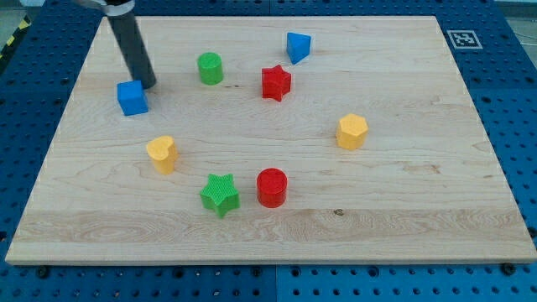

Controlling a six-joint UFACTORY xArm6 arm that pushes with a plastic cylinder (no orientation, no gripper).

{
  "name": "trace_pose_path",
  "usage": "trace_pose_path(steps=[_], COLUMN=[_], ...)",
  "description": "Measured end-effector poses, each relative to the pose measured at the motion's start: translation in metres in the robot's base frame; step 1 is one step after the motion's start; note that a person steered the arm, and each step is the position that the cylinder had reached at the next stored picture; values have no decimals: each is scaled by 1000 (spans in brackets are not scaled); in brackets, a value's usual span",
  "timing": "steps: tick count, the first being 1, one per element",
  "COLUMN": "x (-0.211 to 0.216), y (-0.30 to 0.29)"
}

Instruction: Move blue cube towards yellow heart

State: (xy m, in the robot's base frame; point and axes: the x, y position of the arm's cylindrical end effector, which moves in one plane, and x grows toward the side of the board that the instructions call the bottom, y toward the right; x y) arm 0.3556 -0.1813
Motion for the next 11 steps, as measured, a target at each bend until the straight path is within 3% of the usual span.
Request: trace_pose_path(steps=[2, 4, 5, 7, 9, 11], x=[-21, -80, -71, -4, 11, 30], y=[-7, -74, -100, -109, -103, -29])
